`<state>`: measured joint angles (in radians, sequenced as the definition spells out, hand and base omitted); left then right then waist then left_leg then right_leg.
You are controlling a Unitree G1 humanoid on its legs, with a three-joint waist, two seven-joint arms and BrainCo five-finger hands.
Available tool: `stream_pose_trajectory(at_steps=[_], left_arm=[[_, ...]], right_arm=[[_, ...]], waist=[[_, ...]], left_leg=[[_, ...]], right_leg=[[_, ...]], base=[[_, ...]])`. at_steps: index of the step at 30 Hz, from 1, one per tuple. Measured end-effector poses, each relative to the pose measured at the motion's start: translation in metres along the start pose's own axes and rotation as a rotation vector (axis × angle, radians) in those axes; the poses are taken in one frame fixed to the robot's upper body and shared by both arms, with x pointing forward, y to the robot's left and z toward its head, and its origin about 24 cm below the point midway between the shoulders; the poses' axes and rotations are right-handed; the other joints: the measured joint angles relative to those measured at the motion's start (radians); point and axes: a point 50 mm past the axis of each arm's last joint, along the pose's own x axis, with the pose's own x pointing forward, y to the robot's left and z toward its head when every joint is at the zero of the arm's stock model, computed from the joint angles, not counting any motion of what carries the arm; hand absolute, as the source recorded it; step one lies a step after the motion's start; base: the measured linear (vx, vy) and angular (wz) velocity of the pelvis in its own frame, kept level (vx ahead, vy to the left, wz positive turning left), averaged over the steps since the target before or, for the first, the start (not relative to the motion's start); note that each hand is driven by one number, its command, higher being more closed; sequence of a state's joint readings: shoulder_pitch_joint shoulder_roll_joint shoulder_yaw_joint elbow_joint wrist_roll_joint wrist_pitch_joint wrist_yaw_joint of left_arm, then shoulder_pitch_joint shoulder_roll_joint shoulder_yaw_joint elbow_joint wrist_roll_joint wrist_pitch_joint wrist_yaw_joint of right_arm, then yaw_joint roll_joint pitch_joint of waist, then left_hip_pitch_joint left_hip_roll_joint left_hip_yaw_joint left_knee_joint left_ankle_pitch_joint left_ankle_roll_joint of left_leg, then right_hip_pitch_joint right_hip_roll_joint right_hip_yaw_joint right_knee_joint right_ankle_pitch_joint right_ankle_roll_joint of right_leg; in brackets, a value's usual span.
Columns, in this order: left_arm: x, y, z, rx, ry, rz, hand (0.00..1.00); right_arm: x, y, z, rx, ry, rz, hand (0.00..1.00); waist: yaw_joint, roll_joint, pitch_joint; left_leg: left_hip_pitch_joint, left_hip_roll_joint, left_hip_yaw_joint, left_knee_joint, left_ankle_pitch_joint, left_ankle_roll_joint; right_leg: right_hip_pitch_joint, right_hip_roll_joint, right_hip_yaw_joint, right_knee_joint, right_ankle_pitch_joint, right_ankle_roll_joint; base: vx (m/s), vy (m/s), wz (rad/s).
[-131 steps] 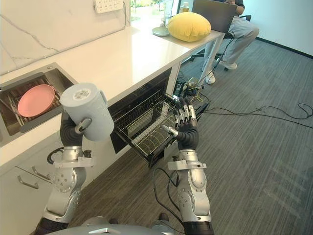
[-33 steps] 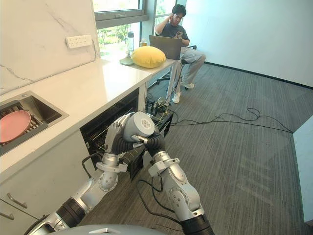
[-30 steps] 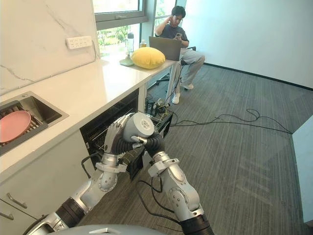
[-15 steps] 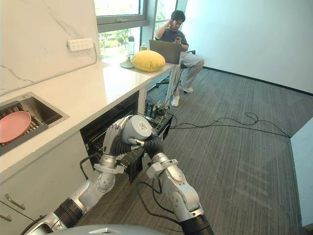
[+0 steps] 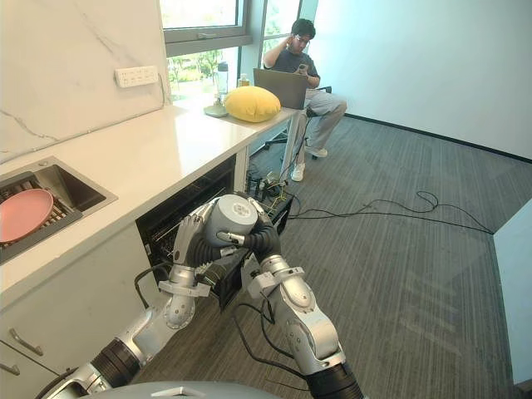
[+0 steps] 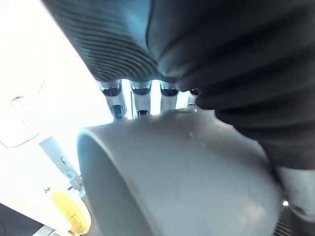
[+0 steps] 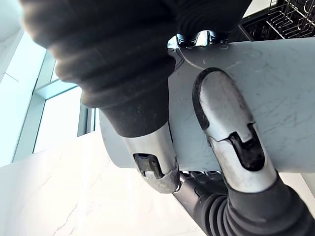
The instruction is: Walk over to the sink, pick up the cup, carry it to the dishwasher, place the cup inside the dishwasher, then close the dishwasher door
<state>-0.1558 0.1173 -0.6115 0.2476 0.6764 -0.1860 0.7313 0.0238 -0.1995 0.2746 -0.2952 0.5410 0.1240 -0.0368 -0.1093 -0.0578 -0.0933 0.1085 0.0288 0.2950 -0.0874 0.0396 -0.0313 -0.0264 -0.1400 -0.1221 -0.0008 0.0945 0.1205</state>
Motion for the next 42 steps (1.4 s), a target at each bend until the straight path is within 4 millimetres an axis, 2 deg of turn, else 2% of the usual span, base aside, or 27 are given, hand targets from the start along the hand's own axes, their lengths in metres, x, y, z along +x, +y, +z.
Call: stream_pose_trajectory(at_steps=[17, 18, 33, 34, 42], left_arm=[[-0.0002, 0.0029, 0.0009, -0.034, 0.003, 0.051, 1.0], [-0.0001, 0.0031, 0.0009, -0.032, 0.001, 0.052, 1.0], [0.0019, 0.0065, 0.0071, -0.031, -0.034, 0.062, 1.0], [0.002, 0.0065, 0.0072, -0.031, -0.035, 0.061, 1.0], [0.0028, 0.0083, 0.0063, -0.02, -0.045, 0.044, 1.0]], right_arm=[[0.0031, 0.0048, 0.0026, 0.008, -0.027, 0.018, 1.0], [0.0032, 0.0049, 0.0026, 0.017, -0.027, 0.02, 0.0], [0.0047, 0.0058, 0.0032, 0.071, -0.025, 0.062, 0.0], [0.0047, 0.0058, 0.0031, 0.071, -0.025, 0.063, 1.0], [0.0034, 0.0033, 0.0012, 0.048, -0.007, 0.068, 1.0]], waist=[[0.0, 0.001, 0.0], [0.0, 0.001, 0.0], [0.0, -0.003, 0.004], [0.0, -0.004, 0.004], [-0.002, -0.003, 0.005]], left_leg=[[-0.001, 0.0, 0.0, 0.0, 0.001, 0.0], [-0.001, 0.0, 0.0, 0.0, 0.001, 0.0], [-0.002, -0.001, -0.02, 0.0, 0.001, 0.0], [-0.003, -0.001, -0.02, 0.0, 0.001, 0.0], [-0.006, -0.001, -0.02, 0.0, 0.0, -0.001]], right_leg=[[-0.007, 0.0, -0.001, 0.005, 0.0, -0.001], [-0.007, 0.0, -0.001, 0.005, 0.0, -0.001], [0.005, -0.004, -0.026, 0.003, -0.006, -0.002], [0.005, -0.004, -0.026, 0.002, -0.006, -0.002], [0.005, -0.004, -0.027, -0.004, -0.006, -0.003]], base=[[0.0, 0.0, 0.0], [0.0, 0.0, 0.0], [0.0, -0.002, 0.03], [0.0, 0.0, 0.0], [0.0, 0.0, 0.0]])
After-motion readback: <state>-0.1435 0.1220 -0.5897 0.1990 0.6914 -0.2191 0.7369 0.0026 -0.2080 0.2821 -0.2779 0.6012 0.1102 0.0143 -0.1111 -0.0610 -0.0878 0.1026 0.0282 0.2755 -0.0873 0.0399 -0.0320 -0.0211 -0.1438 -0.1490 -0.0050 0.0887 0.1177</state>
